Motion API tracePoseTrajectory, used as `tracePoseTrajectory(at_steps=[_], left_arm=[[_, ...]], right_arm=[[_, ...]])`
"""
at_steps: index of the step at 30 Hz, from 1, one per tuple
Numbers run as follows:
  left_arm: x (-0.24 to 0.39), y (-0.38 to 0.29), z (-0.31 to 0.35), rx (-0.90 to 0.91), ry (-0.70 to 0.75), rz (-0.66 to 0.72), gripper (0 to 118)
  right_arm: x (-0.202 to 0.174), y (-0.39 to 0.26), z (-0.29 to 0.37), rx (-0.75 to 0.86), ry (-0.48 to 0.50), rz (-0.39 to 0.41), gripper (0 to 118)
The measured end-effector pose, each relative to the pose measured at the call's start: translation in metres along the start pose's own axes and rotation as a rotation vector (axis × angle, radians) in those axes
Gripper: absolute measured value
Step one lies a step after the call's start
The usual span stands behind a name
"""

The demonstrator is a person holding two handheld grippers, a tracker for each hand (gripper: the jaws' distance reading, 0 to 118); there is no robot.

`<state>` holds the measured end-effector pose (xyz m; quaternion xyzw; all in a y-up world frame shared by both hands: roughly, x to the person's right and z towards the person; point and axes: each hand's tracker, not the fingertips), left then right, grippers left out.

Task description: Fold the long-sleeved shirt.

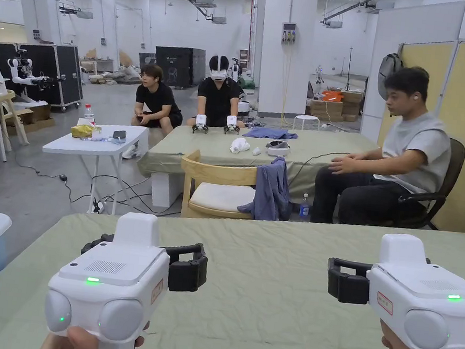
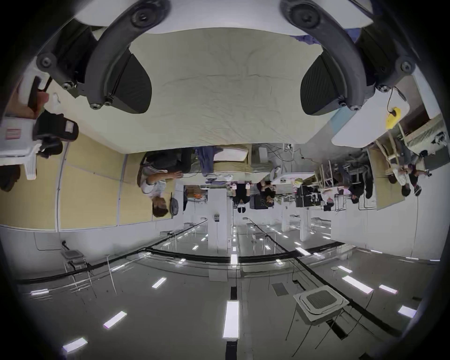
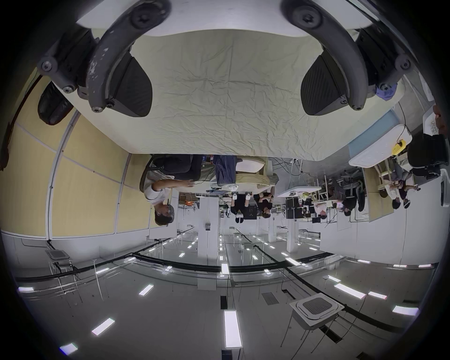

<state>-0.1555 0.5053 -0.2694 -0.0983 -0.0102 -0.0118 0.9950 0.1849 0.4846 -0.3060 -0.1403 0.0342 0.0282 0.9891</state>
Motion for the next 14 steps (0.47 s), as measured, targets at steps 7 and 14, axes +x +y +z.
tracePoseTrajectory(at_steps=[7, 14], left_arm=[[-0.0031, -0.0016, -0.0056, 0.0, 0.034, -0.005, 118], [-0.0014, -0.0063, -0.008, 0.014, 0.099, -0.024, 118]], right_arm=[[0.0052, 0.0024, 0.0038, 0.005, -0.011, -0.003, 118], [0.0074, 0.0026, 0.0045, 0.008, -0.016, -0.005, 118]])
